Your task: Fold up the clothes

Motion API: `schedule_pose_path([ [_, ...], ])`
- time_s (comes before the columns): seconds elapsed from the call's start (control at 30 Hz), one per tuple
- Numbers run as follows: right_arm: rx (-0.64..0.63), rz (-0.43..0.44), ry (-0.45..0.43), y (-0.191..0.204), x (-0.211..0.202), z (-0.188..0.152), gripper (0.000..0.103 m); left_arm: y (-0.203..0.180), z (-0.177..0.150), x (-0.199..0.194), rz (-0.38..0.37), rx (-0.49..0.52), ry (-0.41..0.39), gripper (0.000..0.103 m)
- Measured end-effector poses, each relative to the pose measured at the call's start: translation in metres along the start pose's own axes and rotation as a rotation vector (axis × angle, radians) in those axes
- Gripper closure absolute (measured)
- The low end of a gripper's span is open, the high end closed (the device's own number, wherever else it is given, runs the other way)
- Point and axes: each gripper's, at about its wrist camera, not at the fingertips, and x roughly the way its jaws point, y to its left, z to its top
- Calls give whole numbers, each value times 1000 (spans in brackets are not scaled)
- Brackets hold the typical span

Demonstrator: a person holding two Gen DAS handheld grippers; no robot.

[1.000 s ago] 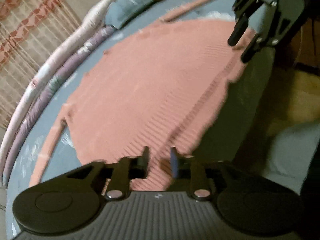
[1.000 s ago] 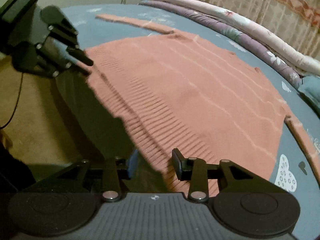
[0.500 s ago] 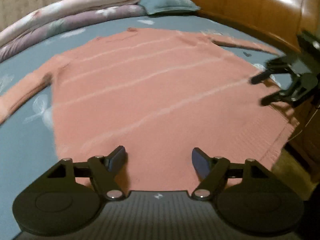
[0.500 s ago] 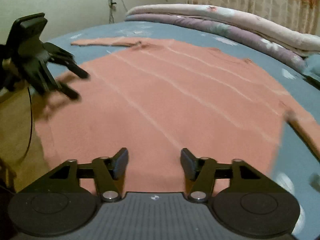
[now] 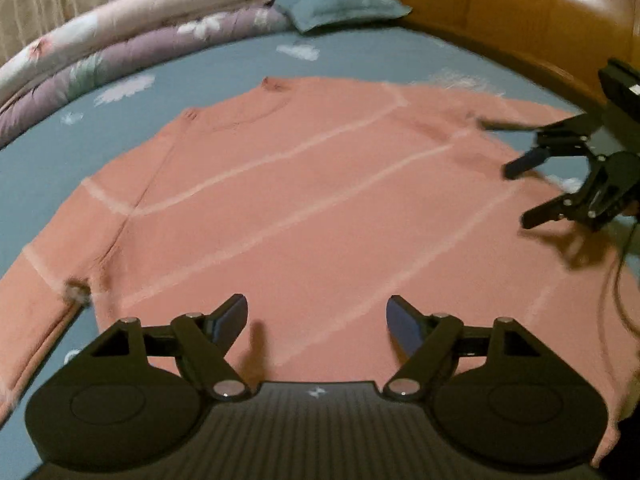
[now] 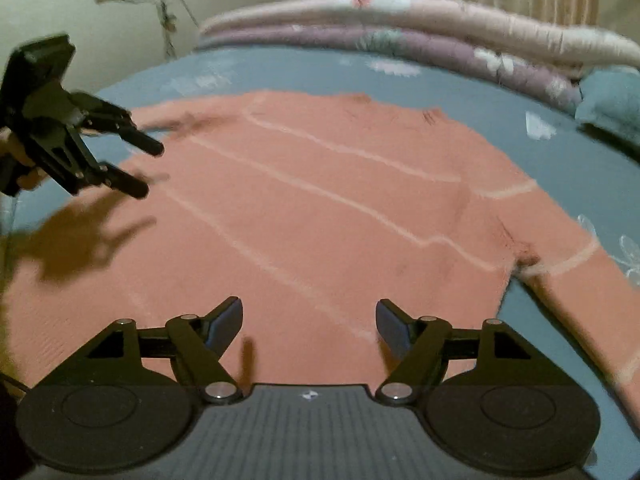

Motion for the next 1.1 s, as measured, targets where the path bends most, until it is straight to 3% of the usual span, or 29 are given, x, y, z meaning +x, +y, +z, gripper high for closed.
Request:
schedule_pose_path([
  [0.07,21,26,-43,-9,-7,-17,27,11,-18,7,25,-43,61,24],
  [0.17,115,-21,1,-15,-23,-38,23,24,-44,-13,32,-125,36,24],
  [0.23,146,-28,19,-16,-31,-40,23,24,-39,-19,48,-117,73,23],
  [0.3,170,-27,55,-17,-34,-23,24,23,-27,-21,61,-91,86,23],
  [0.4,151,-44,-35,-24,-30,15,20,33,-11,-8,79,-105,83,23],
  [0.5,159,-21,-90,-35,4,51,20,46,2,14,96,-142,70,23],
  [0.63,185,-99,-9,-56,56,56,20,65,20,43,119,-192,52,23],
  [0.7,175,-124,-42,-65,51,44,22,74,19,44,119,-219,39,22],
  [0.8,255,-125,-44,-77,36,35,30,87,3,28,105,-261,16,24],
  [0.9,329,-134,-40,-68,25,47,24,74,14,15,124,-230,10,23],
  [1.0,331,-110,-63,-50,26,58,22,66,22,11,62,-195,-26,21],
  [1.1,361,-102,-27,-38,34,54,22,64,11,13,24,-209,-1,20],
])
